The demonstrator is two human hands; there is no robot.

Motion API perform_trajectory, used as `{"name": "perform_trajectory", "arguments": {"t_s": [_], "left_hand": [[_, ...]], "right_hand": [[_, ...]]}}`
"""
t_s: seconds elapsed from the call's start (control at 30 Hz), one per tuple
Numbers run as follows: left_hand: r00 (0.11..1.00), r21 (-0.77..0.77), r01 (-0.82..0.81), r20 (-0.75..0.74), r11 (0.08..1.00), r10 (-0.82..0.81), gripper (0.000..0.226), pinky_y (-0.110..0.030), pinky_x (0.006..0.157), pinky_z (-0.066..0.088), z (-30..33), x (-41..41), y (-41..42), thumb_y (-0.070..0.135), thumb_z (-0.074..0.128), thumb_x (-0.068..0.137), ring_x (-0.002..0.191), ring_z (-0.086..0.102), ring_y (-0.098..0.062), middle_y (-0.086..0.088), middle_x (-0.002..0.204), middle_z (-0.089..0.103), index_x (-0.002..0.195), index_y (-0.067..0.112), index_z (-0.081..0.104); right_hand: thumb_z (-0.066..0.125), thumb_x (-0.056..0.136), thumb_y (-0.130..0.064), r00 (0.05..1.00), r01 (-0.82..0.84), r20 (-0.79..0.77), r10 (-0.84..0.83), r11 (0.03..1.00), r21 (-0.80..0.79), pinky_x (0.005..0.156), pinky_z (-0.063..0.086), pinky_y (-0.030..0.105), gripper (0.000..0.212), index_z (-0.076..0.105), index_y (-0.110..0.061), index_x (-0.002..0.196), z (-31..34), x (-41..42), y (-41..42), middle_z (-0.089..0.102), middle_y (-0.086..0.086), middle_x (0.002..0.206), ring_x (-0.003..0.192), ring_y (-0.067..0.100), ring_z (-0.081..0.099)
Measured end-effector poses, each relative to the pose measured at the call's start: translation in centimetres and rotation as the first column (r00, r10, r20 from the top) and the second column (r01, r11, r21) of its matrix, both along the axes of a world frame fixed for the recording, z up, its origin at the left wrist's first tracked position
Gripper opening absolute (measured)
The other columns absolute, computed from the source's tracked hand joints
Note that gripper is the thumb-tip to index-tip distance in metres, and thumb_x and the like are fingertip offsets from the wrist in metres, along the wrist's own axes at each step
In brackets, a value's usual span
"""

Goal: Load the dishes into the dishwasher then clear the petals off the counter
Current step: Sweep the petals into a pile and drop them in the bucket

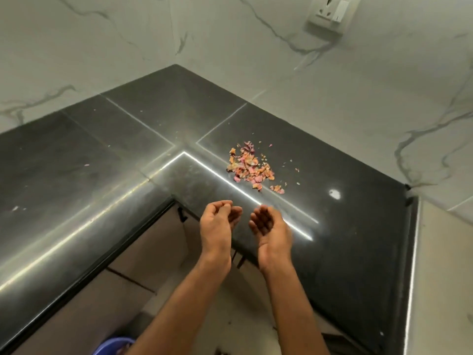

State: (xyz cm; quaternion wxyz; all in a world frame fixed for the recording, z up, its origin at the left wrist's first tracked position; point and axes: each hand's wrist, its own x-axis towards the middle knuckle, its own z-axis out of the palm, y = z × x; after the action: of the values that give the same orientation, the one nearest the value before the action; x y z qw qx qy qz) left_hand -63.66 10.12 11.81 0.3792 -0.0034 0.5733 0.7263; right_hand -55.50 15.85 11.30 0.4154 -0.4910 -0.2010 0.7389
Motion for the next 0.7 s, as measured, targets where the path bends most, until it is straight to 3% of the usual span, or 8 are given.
{"name": "perform_trajectory", "arguments": {"t_s": [0.1,0.17,0.23,0.27,0.33,0.4,0.5,0.7], "left_hand": [[0.992,-0.063,0.047,-0.115,0.997,-0.054,0.013,-0.037,0.094,0.057,-1.4,-0.8,3.6,0.009,0.054,0.101,0.095,0.072,-0.02,-0.009,0.094,0.074,0.102,0.011,0.067],[0.98,-0.115,0.054,-0.185,0.992,-0.075,0.014,-0.04,0.097,0.055,-2.8,-1.8,5.8,0.01,0.056,0.099,0.097,0.07,-0.021,-0.006,0.094,0.073,0.096,0.016,0.068],[0.962,-0.19,0.037,-0.261,0.981,-0.087,0.017,-0.044,0.096,0.054,-4.4,-3.4,8.0,0.015,0.055,0.1,0.097,0.068,-0.022,-0.003,0.093,0.072,0.091,0.021,0.067],[0.947,-0.239,0.015,-0.309,0.971,-0.09,0.018,-0.044,0.093,0.054,-5.1,-4.3,9.1,0.018,0.053,0.101,0.096,0.067,-0.022,-0.002,0.092,0.071,0.091,0.022,0.067],[0.901,-0.338,-0.047,-0.421,0.94,-0.106,0.019,-0.041,0.082,0.051,-6.3,-6.5,10.7,0.021,0.049,0.102,0.092,0.064,-0.024,-0.001,0.09,0.068,0.092,0.018,0.065],[0.809,-0.381,-0.087,-0.566,0.92,-0.158,0.019,-0.037,0.074,0.044,-7.6,-8.8,12.1,0.021,0.046,0.103,0.088,0.059,-0.023,-0.002,0.09,0.062,0.092,0.015,0.061],[0.623,-0.376,-0.093,-0.744,0.922,-0.241,0.017,-0.037,0.077,0.047,-9.4,-11.2,14.0,0.018,0.043,0.105,0.086,0.052,-0.02,0.0,0.093,0.052,0.093,0.014,0.055],[0.387,-0.428,-0.213,-0.862,0.878,-0.327,0.017,-0.037,0.08,0.044,-11.4,-11.5,16.2,0.02,0.039,0.107,0.089,0.042,-0.016,0.0,0.097,0.046,0.097,0.014,0.052]], "right_hand": [[0.062,0.101,-0.016,0.972,-0.074,0.232,0.039,0.987,0.145,0.089,0.06,0.037,0.014,0.074,-0.009,0.106,-1.5,1.2,4.1,0.077,0.01,0.103,0.1,0.023,0.074],[0.064,0.101,-0.026,0.843,-0.257,0.531,0.081,0.929,0.267,0.089,0.054,0.028,0.014,0.071,-0.025,0.113,-3.2,1.7,6.5,0.073,-0.001,0.113,0.114,0.021,0.067],[0.063,0.097,-0.048,0.514,-0.571,0.856,0.051,0.766,0.297,0.114,0.039,0.033,0.039,0.057,-0.036,0.134,-5.4,2.0,8.6,0.057,-0.006,0.143,0.141,0.024,0.047],[0.059,0.094,-0.063,0.324,-0.708,0.946,0.023,0.669,0.226,0.126,0.016,0.041,0.064,0.044,-0.034,0.149,-6.6,2.1,9.5,0.038,-0.001,0.161,0.155,0.027,0.025],[0.038,0.085,-0.089,0.046,-0.837,0.999,0.002,0.547,0.038,0.123,-0.017,0.044,0.106,0.008,-0.027,0.165,-8.5,1.6,10.6,-0.007,0.008,0.172,0.158,0.025,-0.017],[0.016,0.079,-0.099,-0.105,-0.873,0.993,-0.062,0.484,-0.062,0.125,-0.018,0.05,0.119,-0.017,-0.021,0.162,-9.9,0.5,11.4,-0.024,0.012,0.168,0.152,0.024,-0.033],[0.009,0.075,-0.101,-0.06,-0.896,0.989,-0.133,0.445,0.005,0.127,-0.013,0.048,0.119,-0.036,-0.024,0.154,-10.6,-1.6,13.0,-0.027,0.011,0.168,0.152,0.023,-0.032],[0.027,0.085,-0.093,0.067,-0.959,0.973,-0.22,0.256,0.124,0.129,-0.005,0.046,0.11,-0.029,-0.032,0.157,-11.4,-6.7,17.8,-0.015,0.013,0.171,0.158,0.023,-0.018]]}}
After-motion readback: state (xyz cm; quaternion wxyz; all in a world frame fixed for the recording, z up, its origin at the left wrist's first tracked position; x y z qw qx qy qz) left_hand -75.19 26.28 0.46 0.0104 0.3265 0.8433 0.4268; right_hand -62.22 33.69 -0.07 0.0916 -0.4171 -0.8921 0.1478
